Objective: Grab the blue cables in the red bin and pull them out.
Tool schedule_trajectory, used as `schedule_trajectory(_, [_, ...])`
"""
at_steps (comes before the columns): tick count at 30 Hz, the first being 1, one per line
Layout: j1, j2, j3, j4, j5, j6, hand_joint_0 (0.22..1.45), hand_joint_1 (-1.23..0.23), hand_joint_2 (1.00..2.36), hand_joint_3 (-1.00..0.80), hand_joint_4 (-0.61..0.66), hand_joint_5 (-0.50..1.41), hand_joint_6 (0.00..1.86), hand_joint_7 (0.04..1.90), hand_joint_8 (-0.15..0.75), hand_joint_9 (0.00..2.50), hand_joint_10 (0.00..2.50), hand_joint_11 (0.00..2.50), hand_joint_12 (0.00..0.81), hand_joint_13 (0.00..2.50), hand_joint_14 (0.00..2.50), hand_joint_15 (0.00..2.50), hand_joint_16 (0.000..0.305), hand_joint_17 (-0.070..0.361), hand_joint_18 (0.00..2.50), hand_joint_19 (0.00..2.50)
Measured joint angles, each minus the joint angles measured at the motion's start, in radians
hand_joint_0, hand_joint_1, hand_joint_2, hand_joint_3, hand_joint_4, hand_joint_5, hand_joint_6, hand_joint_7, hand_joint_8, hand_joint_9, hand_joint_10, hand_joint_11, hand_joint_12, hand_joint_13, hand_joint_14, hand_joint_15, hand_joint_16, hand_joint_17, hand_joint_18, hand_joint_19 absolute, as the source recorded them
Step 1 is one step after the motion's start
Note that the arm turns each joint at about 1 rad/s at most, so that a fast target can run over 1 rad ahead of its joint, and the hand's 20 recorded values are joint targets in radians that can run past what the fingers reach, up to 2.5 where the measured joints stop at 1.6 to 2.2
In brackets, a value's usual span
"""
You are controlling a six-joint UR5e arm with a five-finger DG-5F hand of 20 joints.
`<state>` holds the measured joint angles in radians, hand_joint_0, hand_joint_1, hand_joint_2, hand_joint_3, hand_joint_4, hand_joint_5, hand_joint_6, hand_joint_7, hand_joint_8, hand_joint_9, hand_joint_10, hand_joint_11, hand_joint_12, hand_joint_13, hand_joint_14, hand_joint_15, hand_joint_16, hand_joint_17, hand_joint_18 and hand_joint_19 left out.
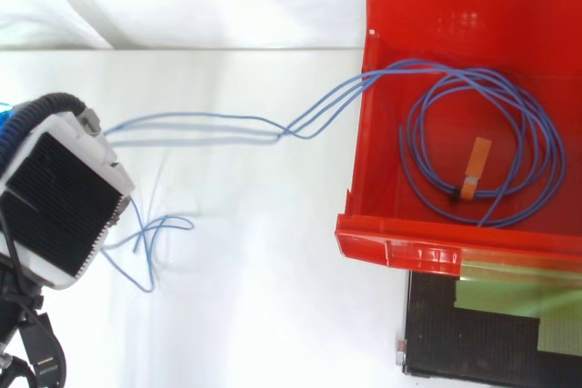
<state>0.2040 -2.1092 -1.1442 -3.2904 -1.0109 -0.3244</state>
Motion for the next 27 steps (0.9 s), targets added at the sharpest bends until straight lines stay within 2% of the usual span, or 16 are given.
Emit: schedule_trajectory(27, [0.000,0.000,0.000,0.000,0.000,0.000,0.98,-1.02,1.00,-0.91,0.16,0.80,0.69,0.53,0.252,1.03,0.03,1.04,0.303,1.26,0.79,1.42,0.040,0.089,0.94,1.21])
